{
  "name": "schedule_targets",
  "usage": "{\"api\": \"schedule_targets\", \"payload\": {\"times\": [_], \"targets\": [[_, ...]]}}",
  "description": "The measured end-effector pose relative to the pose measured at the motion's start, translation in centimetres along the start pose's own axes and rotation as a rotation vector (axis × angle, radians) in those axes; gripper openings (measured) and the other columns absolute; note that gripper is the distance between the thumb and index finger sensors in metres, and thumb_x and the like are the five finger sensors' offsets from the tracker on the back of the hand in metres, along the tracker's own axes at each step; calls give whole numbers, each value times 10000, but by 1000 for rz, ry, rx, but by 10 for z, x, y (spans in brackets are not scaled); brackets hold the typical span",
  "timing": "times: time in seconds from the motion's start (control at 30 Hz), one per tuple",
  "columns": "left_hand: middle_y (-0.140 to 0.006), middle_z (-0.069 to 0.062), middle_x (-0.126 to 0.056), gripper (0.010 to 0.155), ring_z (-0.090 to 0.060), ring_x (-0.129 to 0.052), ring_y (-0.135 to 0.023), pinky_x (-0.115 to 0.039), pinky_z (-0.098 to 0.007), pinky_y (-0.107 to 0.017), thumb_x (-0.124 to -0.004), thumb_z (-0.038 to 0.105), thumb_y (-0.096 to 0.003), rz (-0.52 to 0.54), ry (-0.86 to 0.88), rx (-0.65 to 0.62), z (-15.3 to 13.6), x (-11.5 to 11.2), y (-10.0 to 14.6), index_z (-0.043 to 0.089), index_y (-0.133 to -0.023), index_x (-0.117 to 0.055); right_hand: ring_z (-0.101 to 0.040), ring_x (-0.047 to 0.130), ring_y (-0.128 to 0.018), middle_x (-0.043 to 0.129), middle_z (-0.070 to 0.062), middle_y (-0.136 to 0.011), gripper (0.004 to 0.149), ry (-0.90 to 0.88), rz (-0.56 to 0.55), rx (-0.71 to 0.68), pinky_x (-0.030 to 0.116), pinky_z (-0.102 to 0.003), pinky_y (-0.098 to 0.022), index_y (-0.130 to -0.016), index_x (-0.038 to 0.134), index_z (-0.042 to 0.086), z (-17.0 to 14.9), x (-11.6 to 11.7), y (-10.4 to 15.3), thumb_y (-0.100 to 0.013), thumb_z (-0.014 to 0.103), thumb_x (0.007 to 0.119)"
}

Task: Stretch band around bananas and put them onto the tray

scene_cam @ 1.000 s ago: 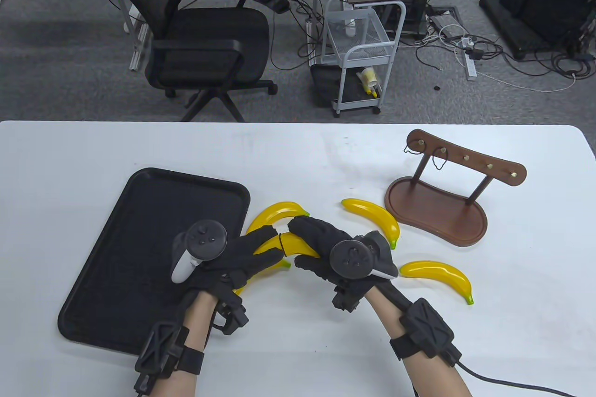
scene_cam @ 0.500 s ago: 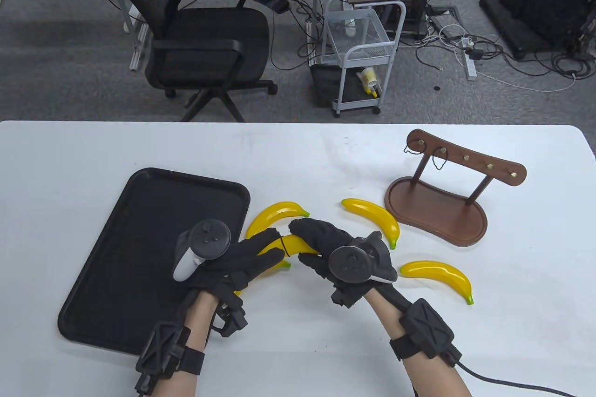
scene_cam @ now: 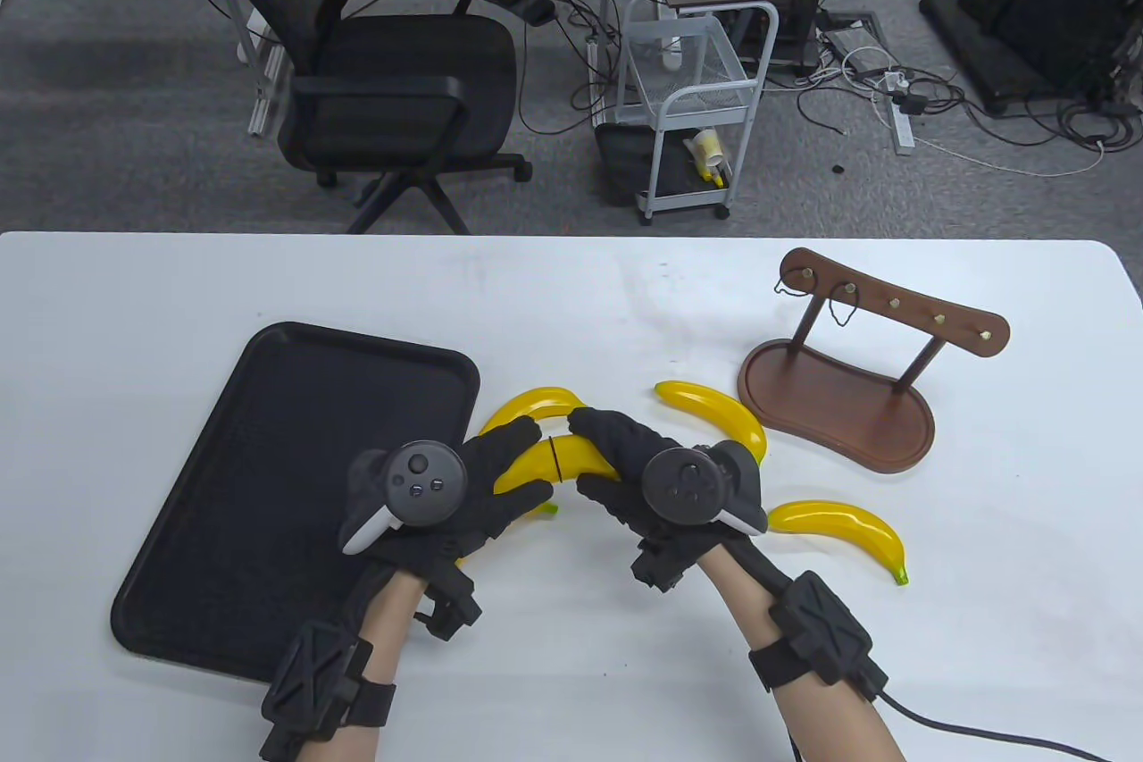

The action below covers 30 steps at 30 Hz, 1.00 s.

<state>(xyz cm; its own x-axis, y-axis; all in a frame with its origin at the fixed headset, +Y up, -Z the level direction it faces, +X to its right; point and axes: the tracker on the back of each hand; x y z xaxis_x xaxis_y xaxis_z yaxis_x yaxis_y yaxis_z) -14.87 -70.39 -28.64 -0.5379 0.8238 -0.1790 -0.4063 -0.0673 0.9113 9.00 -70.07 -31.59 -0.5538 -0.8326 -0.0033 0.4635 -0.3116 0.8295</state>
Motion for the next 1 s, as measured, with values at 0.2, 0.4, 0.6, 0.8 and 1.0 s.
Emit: {"api": "schedule_targets", "payload": {"times": [0.2, 0.4, 0.6, 0.8, 1.0], "targets": [[-1163, 15, -690, 677, -259, -836, -1014, -680, -464, -789, -800, 496, -557, 41, -124, 7, 7, -2, 0, 288, -1126, -498, -365, 892, -832, 804, -149, -982, 697, -62, 26, 46, 823, -473, -556, -1040, 639, 90, -3, 2, -1, -449, 307, 937], [-1127, 23, -724, 682, -241, -857, -990, -694, -461, -781, -832, 463, -550, 49, -182, 25, 8, -4, 0, 272, -1120, -507, -365, 885, -834, 798, -156, -981, 696, -96, 58, 67, 820, -464, -561, -1043, 634, 83, -4, 7, -2, -455, 308, 932], [-1114, 16, -742, 683, -234, -869, -976, -704, -443, -777, -843, 452, -552, 64, -220, 53, 11, -10, -4, 240, -1115, -521, -391, 824, -881, 732, -167, -1026, 702, -164, 106, 70, 775, -492, -597, -1070, 579, 91, -13, 10, -3, -485, 319, 892], [-1110, 12, -751, 681, -228, -876, -972, -710, -434, -776, -836, 459, -559, 53, -239, 63, 7, -7, -6, 227, -1117, -522, -421, 771, -920, 682, -175, -1067, 694, -327, 114, 98, 735, -525, -618, -1089, 541, 100, -23, 12, -4, -518, 355, 843], [-1114, 12, -746, 679, -230, -870, -975, -704, -435, -778, -831, 460, -564, 79, -223, 117, -12, 3, -3, 227, -1119, -516, -419, 763, -930, 674, -175, -1075, 686, -352, 81, 108, 736, -526, -619, -1090, 544, 105, -28, 5, -4, -527, 383, 821]]}}
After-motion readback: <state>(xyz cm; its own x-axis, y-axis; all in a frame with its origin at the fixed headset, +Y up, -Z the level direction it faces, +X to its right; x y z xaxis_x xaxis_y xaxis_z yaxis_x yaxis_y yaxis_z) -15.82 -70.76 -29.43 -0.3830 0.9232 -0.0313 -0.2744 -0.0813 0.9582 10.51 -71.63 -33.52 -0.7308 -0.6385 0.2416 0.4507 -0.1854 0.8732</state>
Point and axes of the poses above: the tracker on the back of each hand, its own z axis roughly to the thumb side, its own y axis roughly from the fingertips to the wrist, x = y × z
